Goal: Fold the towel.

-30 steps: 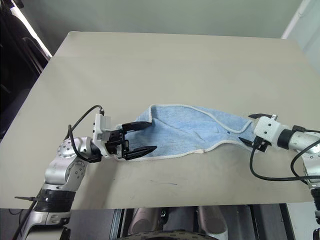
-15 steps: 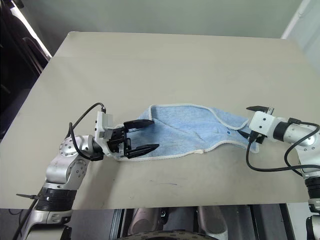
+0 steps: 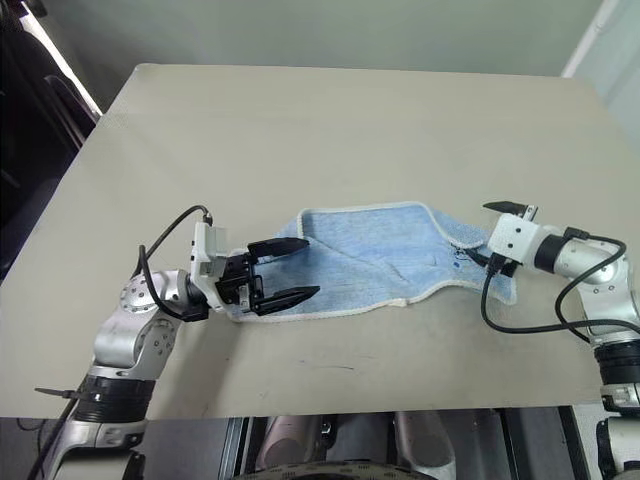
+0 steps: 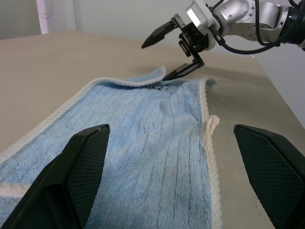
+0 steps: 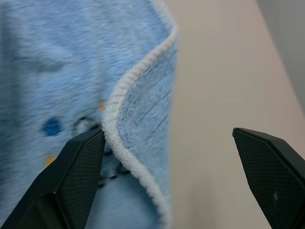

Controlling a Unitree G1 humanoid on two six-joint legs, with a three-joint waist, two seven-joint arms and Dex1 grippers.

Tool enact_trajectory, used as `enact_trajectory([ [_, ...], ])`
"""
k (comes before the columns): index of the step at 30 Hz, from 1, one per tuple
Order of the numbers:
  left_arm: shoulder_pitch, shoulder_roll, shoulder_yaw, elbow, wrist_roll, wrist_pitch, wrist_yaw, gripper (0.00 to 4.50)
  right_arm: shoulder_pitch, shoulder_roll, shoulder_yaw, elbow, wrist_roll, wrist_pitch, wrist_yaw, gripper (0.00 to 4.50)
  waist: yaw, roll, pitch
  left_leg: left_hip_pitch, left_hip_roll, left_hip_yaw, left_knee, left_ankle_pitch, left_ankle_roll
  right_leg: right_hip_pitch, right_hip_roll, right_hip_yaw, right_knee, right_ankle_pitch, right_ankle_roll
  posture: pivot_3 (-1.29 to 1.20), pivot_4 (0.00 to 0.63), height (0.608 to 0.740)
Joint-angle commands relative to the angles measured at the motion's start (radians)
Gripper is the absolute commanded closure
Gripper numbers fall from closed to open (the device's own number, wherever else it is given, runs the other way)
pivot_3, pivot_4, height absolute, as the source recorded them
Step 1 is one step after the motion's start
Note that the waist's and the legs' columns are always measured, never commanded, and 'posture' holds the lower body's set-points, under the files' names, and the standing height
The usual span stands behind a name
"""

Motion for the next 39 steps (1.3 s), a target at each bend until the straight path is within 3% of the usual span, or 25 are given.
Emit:
enact_trajectory([
  [1, -0.014, -0.003, 0.009, -0.029, -0.003, -0.018, 0.004, 0.00, -0.017, 0.003, 0.002, 0.006, -0.006, -0.027, -0.014, 0.03, 0.000, 0.000, 0.000, 0.000, 0.000, 0.000, 0.000, 0.000, 0.000, 0.000, 0.000, 0.000, 0.000, 0.000, 0.000, 0.00, 0.150, 0.697],
  [14, -0.022, -0.015, 0.016, -0.047, -0.005, -0.018, 0.033, 0.00, -0.085, 0.029, 0.047, 0.106, -0.025, -0.084, 0.007, 0.03, -0.002, 0.000, 0.000, 0.000, 0.000, 0.000, 0.000, 0.000, 0.000, 0.000, 0.000, 0.000, 0.000, 0.000, 0.000, 0.00, 0.150, 0.697],
  [21, -0.018, -0.013, 0.021, -0.059, -0.006, -0.017, 0.049, 0.00, -0.084, 0.018, 0.070, 0.117, -0.033, -0.079, 0.031, 2.21, -0.002, 0.000, 0.000, 0.000, 0.000, 0.000, 0.000, 0.000, 0.000, 0.000, 0.000, 0.000, 0.000, 0.000, 0.000, 0.00, 0.150, 0.697],
  [27, -0.014, -0.015, 0.023, -0.067, -0.006, -0.018, 0.057, 0.00, -0.113, 0.025, 0.076, 0.151, -0.071, -0.082, -0.001, 4.35, -0.002, 0.000, 0.000, 0.000, 0.000, 0.000, 0.000, 0.000, 0.000, 0.000, 0.000, 0.000, 0.000, 0.000, -0.001, 0.00, 0.150, 0.697],
  [39, -0.073, -0.025, 0.094, 0.011, -0.025, -0.018, 0.115, 0.00, -0.129, 0.011, 0.015, 0.069, -0.004, -0.006, 0.006, 4.43, -0.001, 0.000, 0.000, 0.000, 0.000, 0.000, 0.000, 0.000, 0.000, 0.000, 0.000, 0.000, 0.000, 0.000, -0.001, 0.00, 0.150, 0.697],
])
